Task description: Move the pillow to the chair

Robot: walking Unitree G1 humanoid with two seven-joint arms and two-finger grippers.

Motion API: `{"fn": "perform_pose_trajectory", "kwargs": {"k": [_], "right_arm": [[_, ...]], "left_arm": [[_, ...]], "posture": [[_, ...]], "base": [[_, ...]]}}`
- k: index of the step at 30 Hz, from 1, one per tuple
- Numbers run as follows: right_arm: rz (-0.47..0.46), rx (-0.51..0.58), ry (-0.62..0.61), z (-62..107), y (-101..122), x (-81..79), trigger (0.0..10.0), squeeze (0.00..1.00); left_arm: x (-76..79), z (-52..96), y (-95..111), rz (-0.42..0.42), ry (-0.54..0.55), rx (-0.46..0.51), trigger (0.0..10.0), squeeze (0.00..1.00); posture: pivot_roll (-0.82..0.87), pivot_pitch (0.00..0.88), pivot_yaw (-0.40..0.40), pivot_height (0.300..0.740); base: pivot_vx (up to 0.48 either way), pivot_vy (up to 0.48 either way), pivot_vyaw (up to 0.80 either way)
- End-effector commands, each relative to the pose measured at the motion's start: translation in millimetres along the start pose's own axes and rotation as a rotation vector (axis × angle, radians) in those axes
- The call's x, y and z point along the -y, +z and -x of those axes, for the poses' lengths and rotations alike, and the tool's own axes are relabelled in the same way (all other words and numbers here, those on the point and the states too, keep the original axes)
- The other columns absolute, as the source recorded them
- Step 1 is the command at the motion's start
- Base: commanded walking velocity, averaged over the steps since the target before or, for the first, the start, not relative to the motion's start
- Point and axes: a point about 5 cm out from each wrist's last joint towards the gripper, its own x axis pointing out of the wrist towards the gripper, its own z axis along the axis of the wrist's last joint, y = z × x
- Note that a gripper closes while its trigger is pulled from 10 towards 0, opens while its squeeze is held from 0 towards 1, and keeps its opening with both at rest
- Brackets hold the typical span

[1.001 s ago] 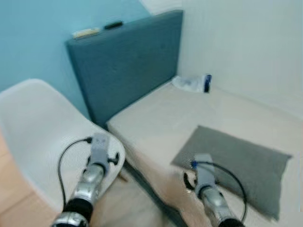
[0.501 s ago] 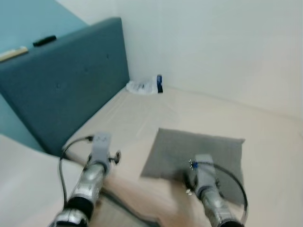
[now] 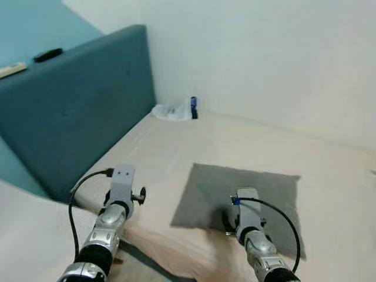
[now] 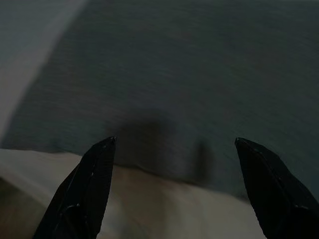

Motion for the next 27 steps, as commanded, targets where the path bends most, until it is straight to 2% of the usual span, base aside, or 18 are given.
{"fn": "perform_pose_trajectory", "kwargs": {"k": [1,19,27], "right_arm": [[-0.019,-0.017,-0.004,1.6,-5.1,-0.5,10.0,0.00],[-0.033,-0.028,-0.023,2.2,-7.2,3.3,10.0,0.00],[-0.019,-0.028,-0.003,0.7,-4.3,2.0,10.0,0.00]], "left_arm": [[-2.2,0.8,-3.4,-0.008,0.005,-0.008,10.0,0.00],[-1.2,0.2,-3.3,-0.013,0.010,-0.013,10.0,0.00],[-4.6,2.9,-8.8,-0.014,0.037,-0.025,10.0,0.00]], "posture": [[0.05,0.024,0.062,0.740],[0.05,0.032,0.062,0.740],[0.05,0.037,0.035,0.740]], "base": [[0.000,0.000,-0.80],[0.000,0.000,-0.80],[0.000,0.000,-0.80]]}}
